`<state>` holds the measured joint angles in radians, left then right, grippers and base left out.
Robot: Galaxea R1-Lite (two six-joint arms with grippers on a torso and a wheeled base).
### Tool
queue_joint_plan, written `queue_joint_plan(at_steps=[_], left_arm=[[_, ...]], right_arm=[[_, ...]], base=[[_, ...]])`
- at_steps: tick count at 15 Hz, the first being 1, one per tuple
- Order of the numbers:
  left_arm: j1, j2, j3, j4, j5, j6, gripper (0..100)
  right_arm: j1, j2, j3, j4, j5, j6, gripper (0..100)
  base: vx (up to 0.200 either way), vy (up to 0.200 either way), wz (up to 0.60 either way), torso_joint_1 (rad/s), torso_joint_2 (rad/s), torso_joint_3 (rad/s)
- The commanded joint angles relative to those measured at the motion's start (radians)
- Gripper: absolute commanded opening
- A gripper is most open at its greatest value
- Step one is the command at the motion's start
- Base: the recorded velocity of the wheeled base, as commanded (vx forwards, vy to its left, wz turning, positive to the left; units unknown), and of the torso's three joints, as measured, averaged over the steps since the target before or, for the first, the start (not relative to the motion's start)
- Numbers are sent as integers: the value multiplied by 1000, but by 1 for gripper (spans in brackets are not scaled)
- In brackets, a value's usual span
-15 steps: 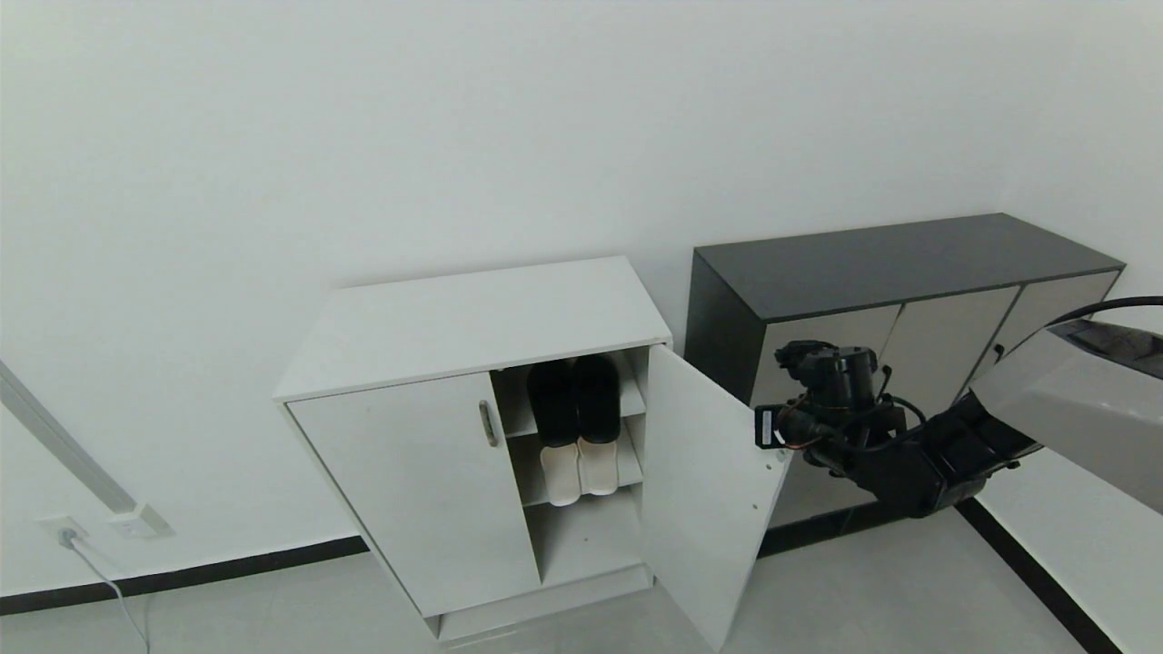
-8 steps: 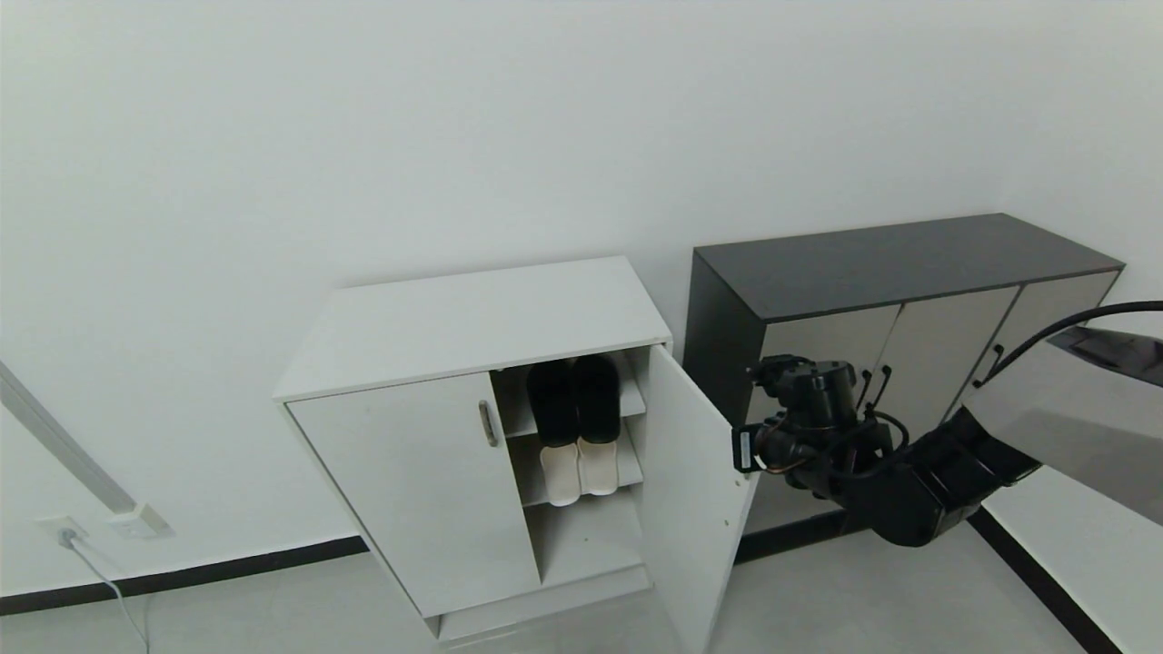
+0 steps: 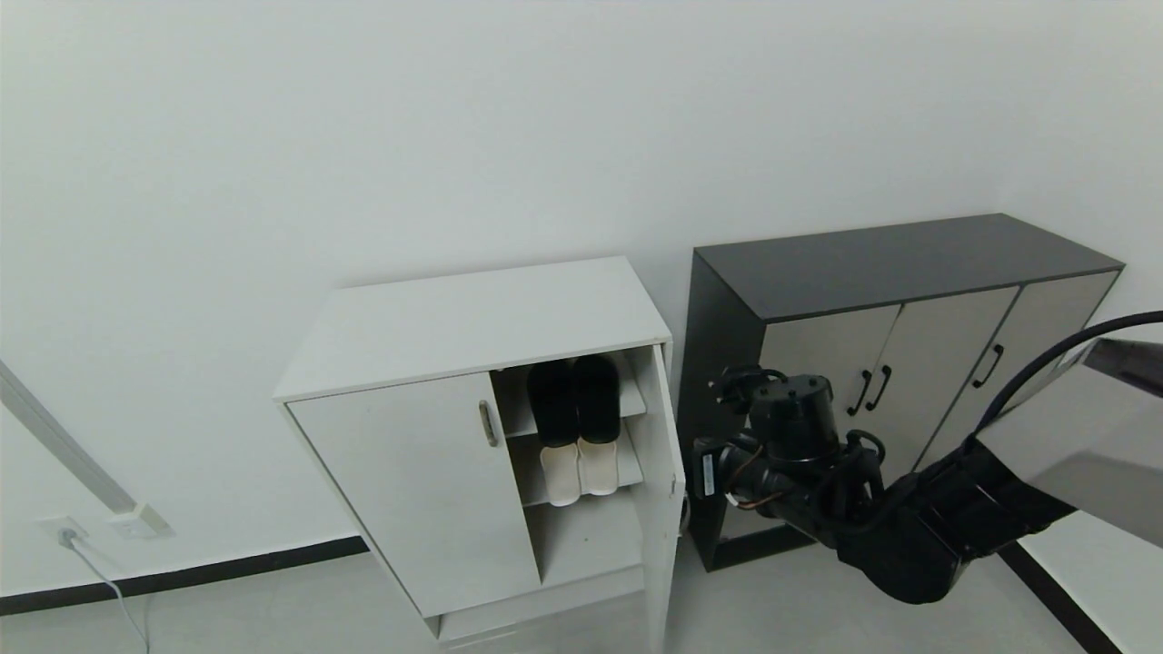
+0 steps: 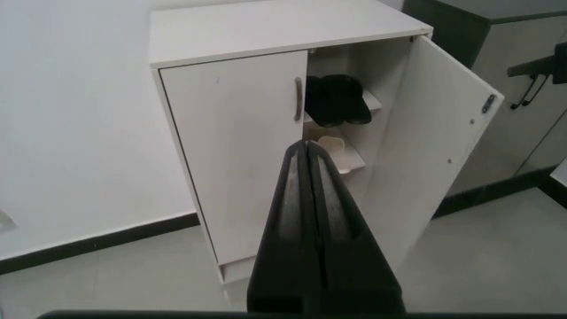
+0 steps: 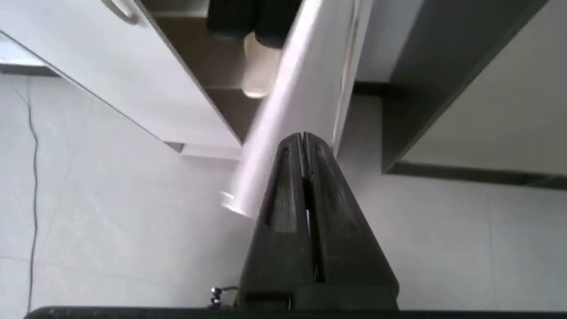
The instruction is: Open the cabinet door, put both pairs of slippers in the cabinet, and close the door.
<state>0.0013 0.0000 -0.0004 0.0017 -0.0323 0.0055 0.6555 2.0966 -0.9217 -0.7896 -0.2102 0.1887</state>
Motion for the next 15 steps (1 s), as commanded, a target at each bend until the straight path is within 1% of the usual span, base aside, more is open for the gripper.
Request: queue_joint_plan(at_steps=[1, 4, 6, 9, 11, 15], left_arm=[[0, 0, 0, 0, 0, -1, 0], [0, 0, 0, 0, 0, 1, 0], [0, 0, -1, 0, 0, 1, 0], [0, 0, 0, 0, 0, -1, 0], [0, 0, 0, 0, 0, -1, 0], [0, 0, 0, 0, 0, 1, 0]], right_arm=[[10, -15, 27, -17, 0, -12, 0], [22, -3, 46, -79, 0, -25, 0], [24, -3, 53, -89, 2, -25, 0], [24, -6, 84, -109, 46, -31, 0], [21, -1, 96, -148, 48, -57, 0], [19, -23, 112, -201, 41, -63, 0]], base=[[0, 0, 0, 0, 0, 0], [0, 0, 0, 0, 0, 0], [0, 0, 600, 2, 7, 7], [0, 0, 600, -2, -1, 1], [0, 0, 0, 0, 0, 0], [0, 0, 0, 0, 0, 0]])
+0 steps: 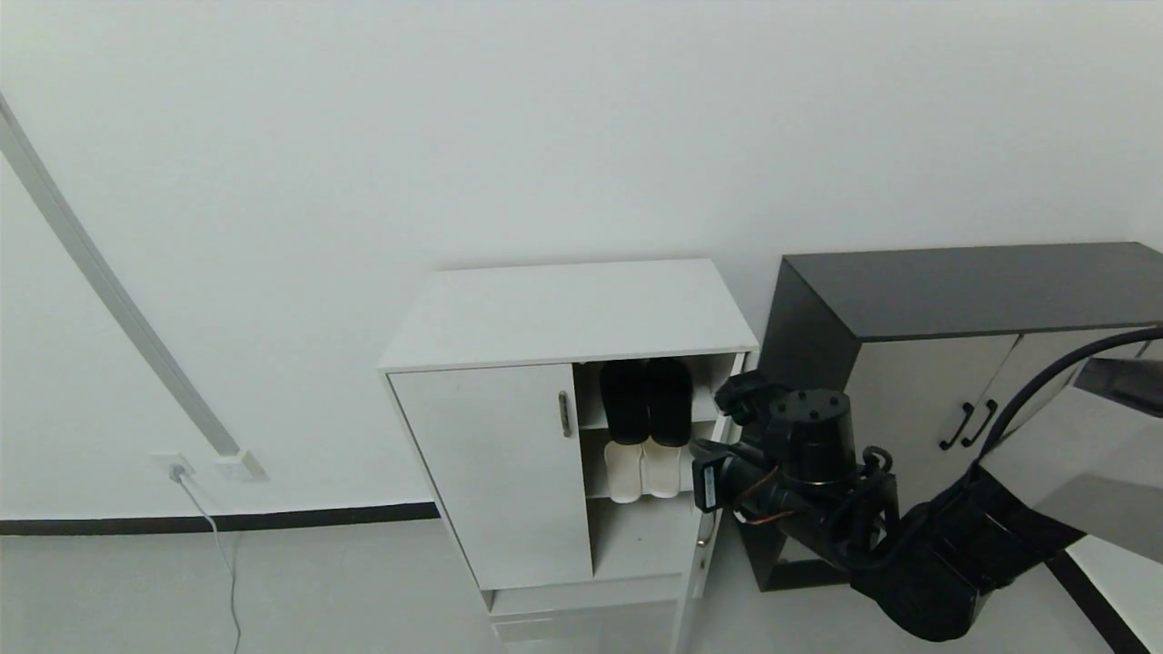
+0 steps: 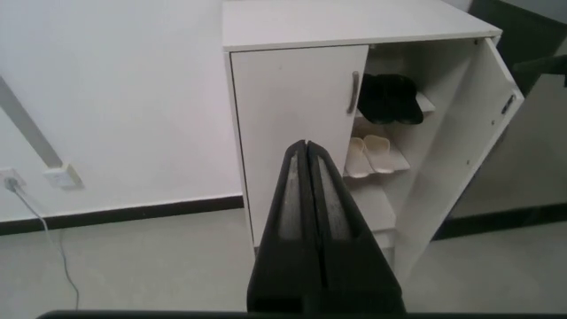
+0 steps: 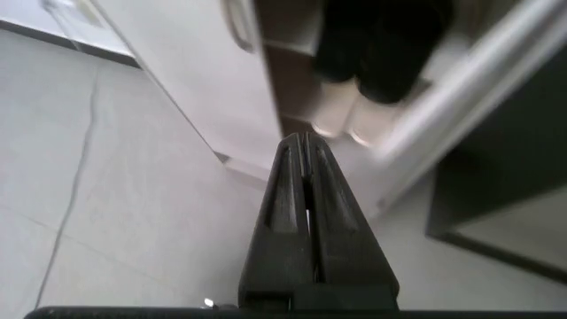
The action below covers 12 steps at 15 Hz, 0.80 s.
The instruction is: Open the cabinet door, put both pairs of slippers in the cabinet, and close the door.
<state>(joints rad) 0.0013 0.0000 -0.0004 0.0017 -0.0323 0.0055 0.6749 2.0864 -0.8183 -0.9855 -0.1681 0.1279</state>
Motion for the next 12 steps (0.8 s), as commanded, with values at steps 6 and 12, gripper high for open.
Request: queue_joint_plan(at_steps=[6, 12], left_arm=[[0, 0, -1, 0, 0, -2, 0], [0, 0, -1, 0, 0, -4, 0]], right_arm=[[-43, -163, 156, -4, -1, -14, 0], [-46, -226, 357, -8, 2, -7, 0]], base=[[0, 0, 0, 0, 0, 0], [133, 0, 0, -4, -2, 3]])
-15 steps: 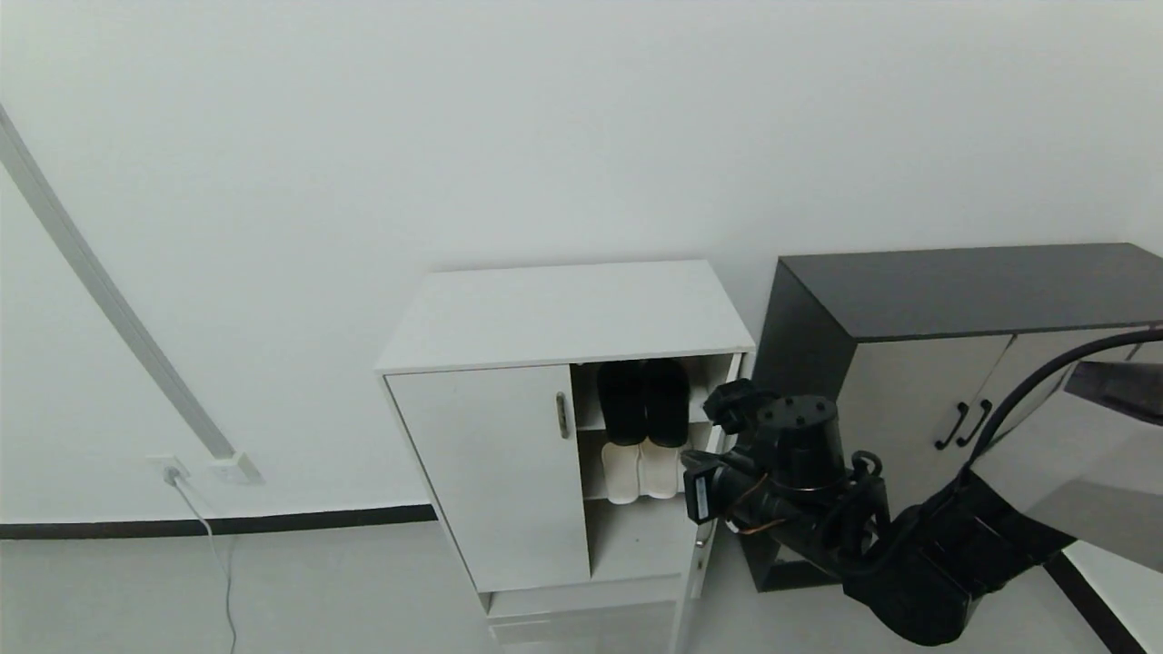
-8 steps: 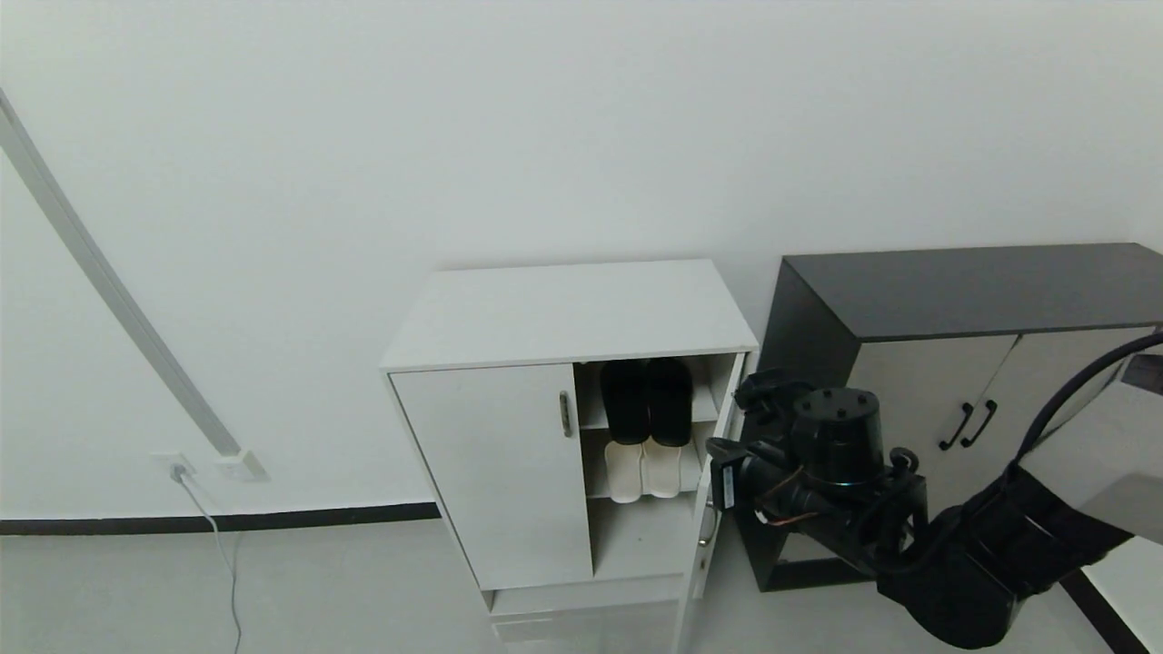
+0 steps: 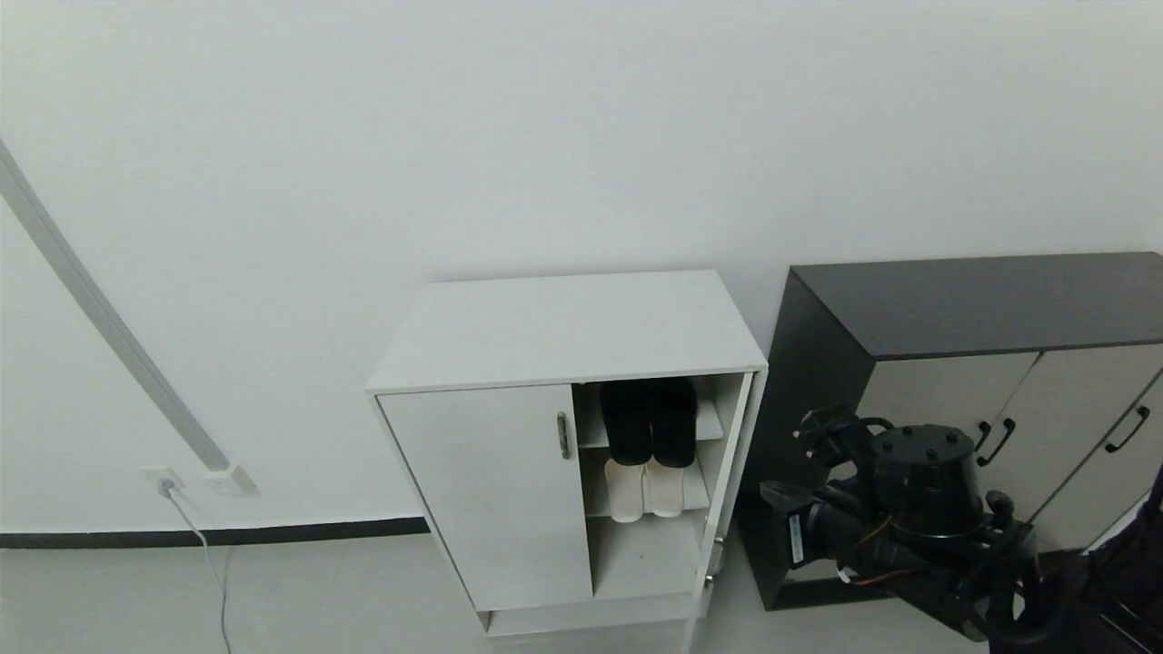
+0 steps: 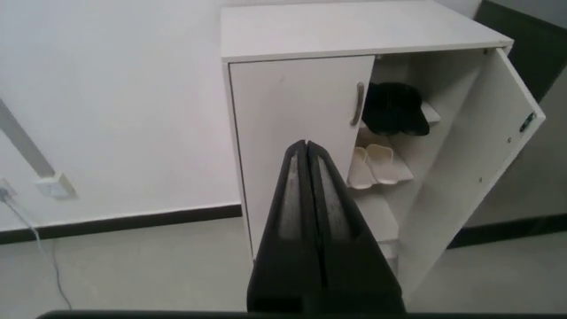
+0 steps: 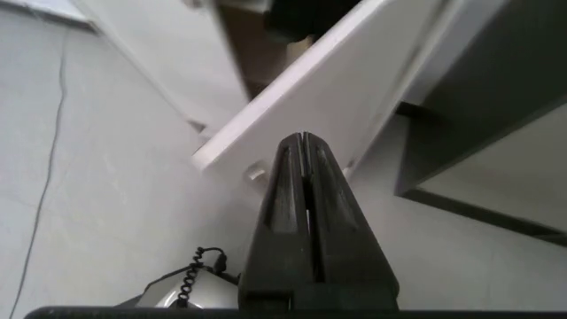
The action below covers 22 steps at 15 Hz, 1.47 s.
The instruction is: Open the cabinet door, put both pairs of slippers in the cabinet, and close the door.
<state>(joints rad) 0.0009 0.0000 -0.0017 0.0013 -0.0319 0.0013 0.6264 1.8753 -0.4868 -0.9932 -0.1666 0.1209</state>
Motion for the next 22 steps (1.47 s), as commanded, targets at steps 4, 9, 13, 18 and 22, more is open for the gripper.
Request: queue_joint_plan(at_steps=[4, 9, 13, 18, 22], left_arm=[[1, 0, 0, 0, 1, -1, 0], [1, 0, 0, 0, 3, -6, 0], [1, 0, 0, 0, 1, -4, 0], [1, 0, 0, 0, 3, -4, 0], [1, 0, 0, 0, 3, -4, 0]], right_arm=[[6, 79, 5, -10, 2, 2, 0], [6, 258, -116, -58, 2, 2, 0], [6, 314, -207, -58, 4, 3, 0], [9, 404, -315, -58, 7, 3, 0], [9, 455, -424, -50, 7, 2, 0]], base=[[0, 0, 0, 0, 0, 0], [0, 0, 0, 0, 0, 0], [0, 0, 0, 0, 0, 0], [0, 0, 0, 0, 0, 0], [0, 0, 0, 0, 0, 0]])
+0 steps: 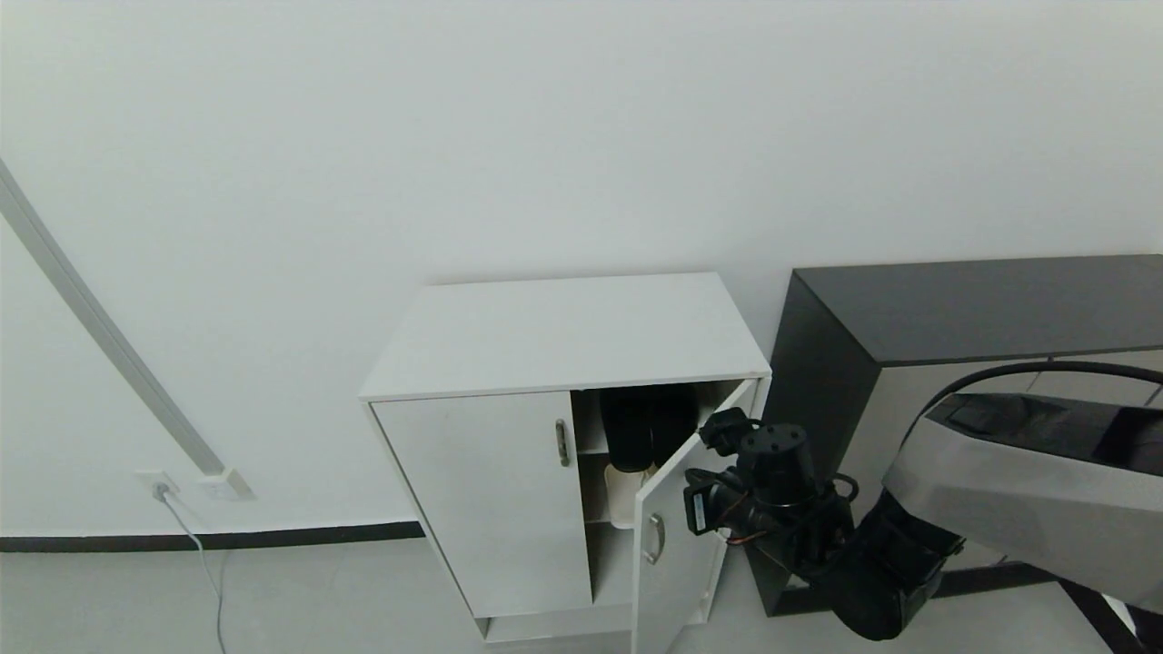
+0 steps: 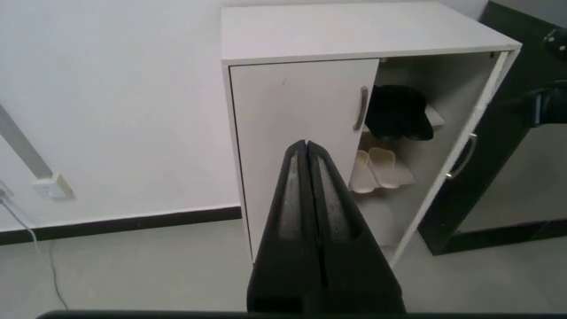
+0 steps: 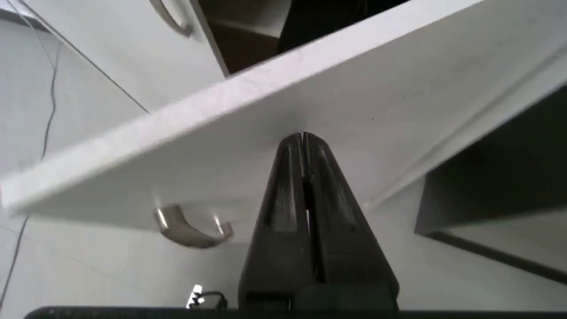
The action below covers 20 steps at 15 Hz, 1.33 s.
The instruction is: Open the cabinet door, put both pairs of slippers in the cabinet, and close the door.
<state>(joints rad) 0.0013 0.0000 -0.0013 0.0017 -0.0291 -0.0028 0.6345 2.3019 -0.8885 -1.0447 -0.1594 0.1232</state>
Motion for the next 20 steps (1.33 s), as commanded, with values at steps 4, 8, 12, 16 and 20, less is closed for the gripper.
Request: queue_joint_plan(at_steps=[4, 8, 12, 16, 20], left_arm=[[0, 0, 0, 0, 0, 0, 0], [0, 0, 0, 0, -2, 0, 0], [0, 0, 0, 0, -2, 0, 0], [0, 0, 0, 0, -2, 0, 0], [0, 0, 0, 0, -2, -2, 0]], right_arm=[[4, 97, -135, 9, 0, -2, 0], [7, 148, -251, 52, 1, 0, 0], [5, 185, -323, 74, 3, 0, 0], [-4, 212, -379, 75, 17, 1, 0], [-22, 231, -432, 104, 17, 1, 0]], base=[[0, 0, 0, 0, 0, 0], [0, 0, 0, 0, 0, 0], [0, 0, 0, 0, 0, 0], [0, 0, 0, 0, 0, 0], [0, 0, 0, 0, 0, 0]])
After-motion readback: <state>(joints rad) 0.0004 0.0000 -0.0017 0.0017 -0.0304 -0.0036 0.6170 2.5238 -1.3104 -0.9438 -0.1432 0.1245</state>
